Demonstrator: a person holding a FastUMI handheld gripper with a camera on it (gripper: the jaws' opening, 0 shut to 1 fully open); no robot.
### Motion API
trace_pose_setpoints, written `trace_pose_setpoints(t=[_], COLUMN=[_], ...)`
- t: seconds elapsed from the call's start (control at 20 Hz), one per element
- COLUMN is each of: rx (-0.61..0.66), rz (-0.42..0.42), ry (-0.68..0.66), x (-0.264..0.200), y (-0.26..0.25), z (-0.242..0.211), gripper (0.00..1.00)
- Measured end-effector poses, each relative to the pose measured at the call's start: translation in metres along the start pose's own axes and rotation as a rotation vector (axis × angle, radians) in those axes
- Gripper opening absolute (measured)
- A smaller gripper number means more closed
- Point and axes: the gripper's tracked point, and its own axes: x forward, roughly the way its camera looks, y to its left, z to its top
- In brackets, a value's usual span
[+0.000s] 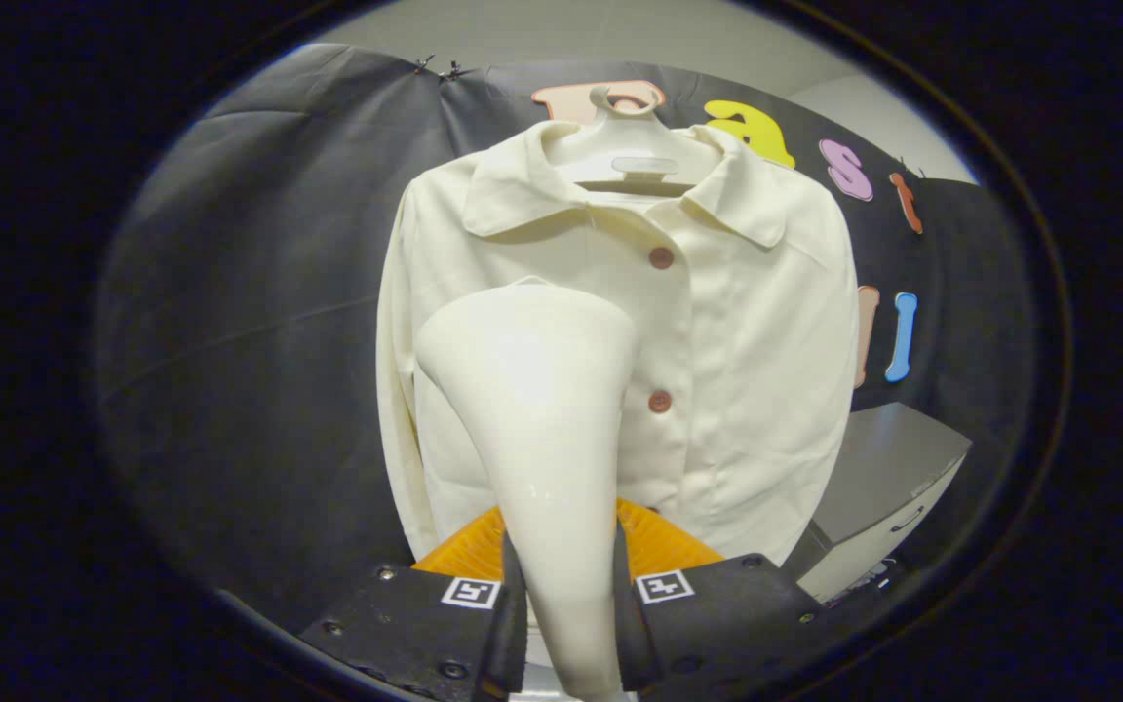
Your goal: Iron the clothes twice with a garment steamer, once on the left side and once on the right side.
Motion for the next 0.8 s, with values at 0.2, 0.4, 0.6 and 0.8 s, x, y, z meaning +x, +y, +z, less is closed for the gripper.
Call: trace_pose_setpoints(t=[0.2, 0.4, 0.6, 0.8], rx=[-0.017, -0.029, -0.040, -0.035], rz=[-0.049, -0.089, -0.132, -0.163], ry=[0.012, 0.023, 0.087, 0.153], x=[0.017, 0.025, 0.035, 0.036], y=[0.002, -0.001, -0.008, -0.010], z=[-0.012, -0.035, -0.078, -0.120], gripper=[0.37, 0.37, 0.37, 0.37])
